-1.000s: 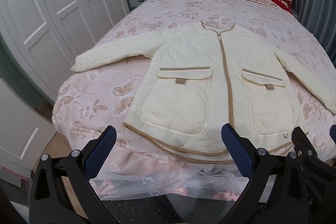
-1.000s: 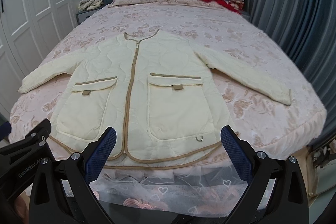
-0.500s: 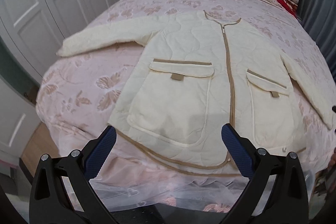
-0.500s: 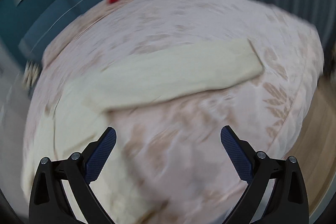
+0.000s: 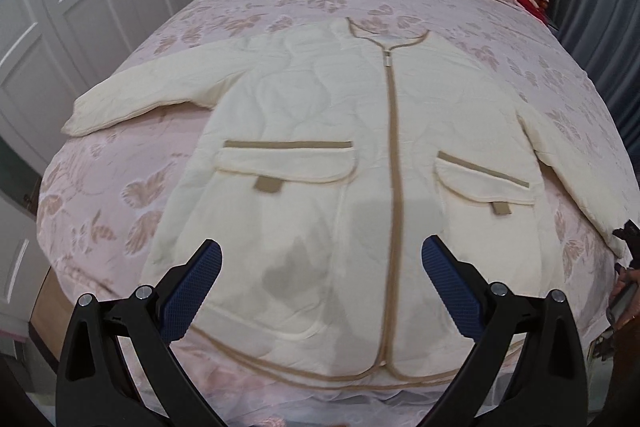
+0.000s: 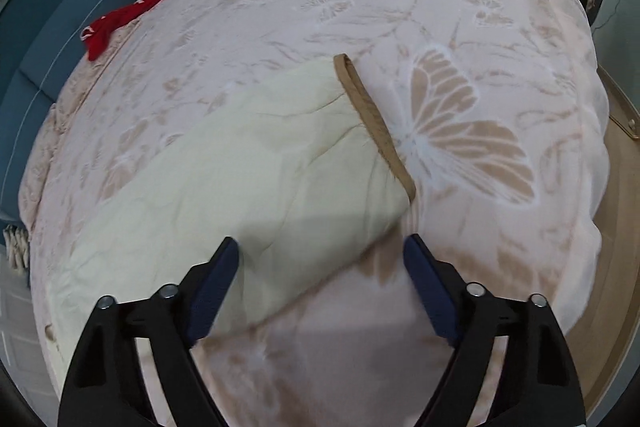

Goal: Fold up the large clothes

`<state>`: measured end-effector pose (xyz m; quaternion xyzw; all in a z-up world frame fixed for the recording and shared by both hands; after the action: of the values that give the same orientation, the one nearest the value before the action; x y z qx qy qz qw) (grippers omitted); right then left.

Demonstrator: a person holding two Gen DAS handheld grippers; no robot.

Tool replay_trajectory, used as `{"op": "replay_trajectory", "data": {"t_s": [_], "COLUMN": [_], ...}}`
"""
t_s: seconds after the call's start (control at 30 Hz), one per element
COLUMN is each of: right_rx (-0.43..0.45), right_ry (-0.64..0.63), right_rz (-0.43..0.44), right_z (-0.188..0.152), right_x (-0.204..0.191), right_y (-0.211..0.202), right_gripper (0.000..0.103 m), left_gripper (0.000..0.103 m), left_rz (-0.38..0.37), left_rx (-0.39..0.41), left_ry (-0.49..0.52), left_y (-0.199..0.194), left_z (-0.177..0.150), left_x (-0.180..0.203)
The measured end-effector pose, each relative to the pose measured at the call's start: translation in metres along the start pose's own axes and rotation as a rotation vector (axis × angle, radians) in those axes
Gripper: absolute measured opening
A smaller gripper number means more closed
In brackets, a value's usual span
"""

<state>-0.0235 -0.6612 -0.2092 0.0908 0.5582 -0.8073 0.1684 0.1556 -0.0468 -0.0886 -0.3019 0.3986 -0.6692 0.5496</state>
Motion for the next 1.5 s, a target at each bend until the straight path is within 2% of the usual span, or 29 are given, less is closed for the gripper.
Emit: {"op": "replay_trajectory", "data": {"t_s": [0.07, 0.1, 0.13, 0.17, 0.27, 0.37, 0.43, 0.53, 0.63, 0.73, 0.83, 0.93, 1.1, 1.17, 1.2, 1.23, 1.27, 1.3, 1.37, 1.4, 1.43, 1.5], "right_rx": [0.041, 0.04, 0.027, 0.019, 0.044, 0.09, 0.087, 0.042, -0.026, -0.088, -0.121, -0.139, -0.081, -0.069, -0.069, -0.074, -0.072, -0.067, -0.078, -0.079, -0.078, -0.08], "right_ry": [-0.038, -0.057, -0.06, -0.053, -0.101, -0.303, -0.45, -0.693, -0.837, -0.929, -0.996, -1.056, -1.195, -1.225, -1.233, -1.237, -1.238, -1.237, -1.229, -1.215, -1.202, -1.153], "right_rz": [-0.006, -0.004, 0.034, 0.06, 0.189, 0.318, 0.416, 0.55, 0.63, 0.657, 0.689, 0.708, 0.705, 0.699, 0.696, 0.695, 0.692, 0.687, 0.681, 0.675, 0.671, 0.65], "right_z": [0.008, 0.012, 0.014, 0.015, 0.01, -0.022, -0.063, -0.158, -0.243, -0.307, -0.347, -0.381, -0.424, -0.436, -0.44, -0.441, -0.443, -0.443, -0.445, -0.442, -0.439, -0.421], "right_x": [-0.008, -0.015, -0.024, -0.033, -0.082, -0.163, -0.219, -0.301, -0.351, -0.38, -0.395, -0.403, -0.404, -0.401, -0.401, -0.4, -0.398, -0.396, -0.391, -0.385, -0.381, -0.364], "right_y": [0.002, 0.005, 0.006, 0.007, -0.023, -0.075, -0.108, -0.149, -0.161, -0.155, -0.152, -0.153, -0.162, -0.165, -0.166, -0.166, -0.167, -0.169, -0.17, -0.171, -0.172, -0.169], "right_gripper": [0.063, 0.04, 0.019, 0.013, 0.012, 0.011, 0.011, 0.011, 0.011, 0.01, 0.01, 0.01, 0.011, 0.011, 0.014, 0.015, 0.017, 0.021, 0.034, 0.046, 0.053, 0.055], "left_gripper": [0.098, 0.098, 0.098, 0.098, 0.098, 0.098, 0.098, 0.098, 0.098, 0.098, 0.098, 0.098, 0.098, 0.096, 0.094, 0.082, 0.064, 0.053, 0.013, 0.008, 0.007, 0.005], "left_rz": [-0.005, -0.01, -0.003, 0.002, 0.032, 0.054, 0.061, 0.053, 0.004, -0.146, -0.283, -0.344, -0.457, -0.469, -0.476, -0.485, -0.501, -0.525, -0.588, -0.584, -0.575, -0.532], "left_rx": [0.006, 0.011, 0.012, 0.013, 0.028, 0.044, 0.047, 0.055, 0.067, 0.071, 0.077, 0.053, -0.024, -0.061, -0.073, -0.095, -0.112, -0.129, -0.149, -0.145, -0.133, -0.09], "left_ry": [0.013, 0.021, 0.028, 0.032, 0.042, 0.022, -0.004, -0.052, -0.099, -0.175, -0.257, -0.279, -0.255, -0.251, -0.251, -0.251, -0.248, -0.246, -0.264, -0.26, -0.249, -0.214], "left_y": [0.004, 0.007, 0.01, 0.012, 0.021, 0.031, 0.036, 0.039, 0.037, 0.034, 0.033, 0.045, 0.07, 0.081, 0.084, 0.089, 0.092, 0.097, 0.102, 0.102, 0.101, 0.098], "left_z": [0.006, 0.011, 0.015, 0.017, 0.034, 0.051, 0.061, 0.074, 0.085, 0.1, 0.12, 0.134, 0.152, 0.155, 0.154, 0.154, 0.153, 0.152, 0.153, 0.156, 0.159, 0.168], "left_x": [0.008, 0.013, 0.015, 0.017, 0.018, 0.012, 0.004, -0.011, -0.025, -0.038, -0.05, -0.05, -0.035, -0.031, -0.031, -0.03, -0.029, -0.027, -0.026, -0.029, -0.033, -0.043]}}
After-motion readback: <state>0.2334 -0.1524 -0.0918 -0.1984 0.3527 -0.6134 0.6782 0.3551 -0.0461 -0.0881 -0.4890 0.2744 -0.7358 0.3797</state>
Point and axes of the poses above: each gripper's, at about its wrist camera, not at the fingertips, and y roughly the way its jaws point, x to its right, z to its top, the point moved 7 cm from there along y, roughly the way its jaws point, and after that the axes turned 6 degrees about y, right-handed, at the moved point
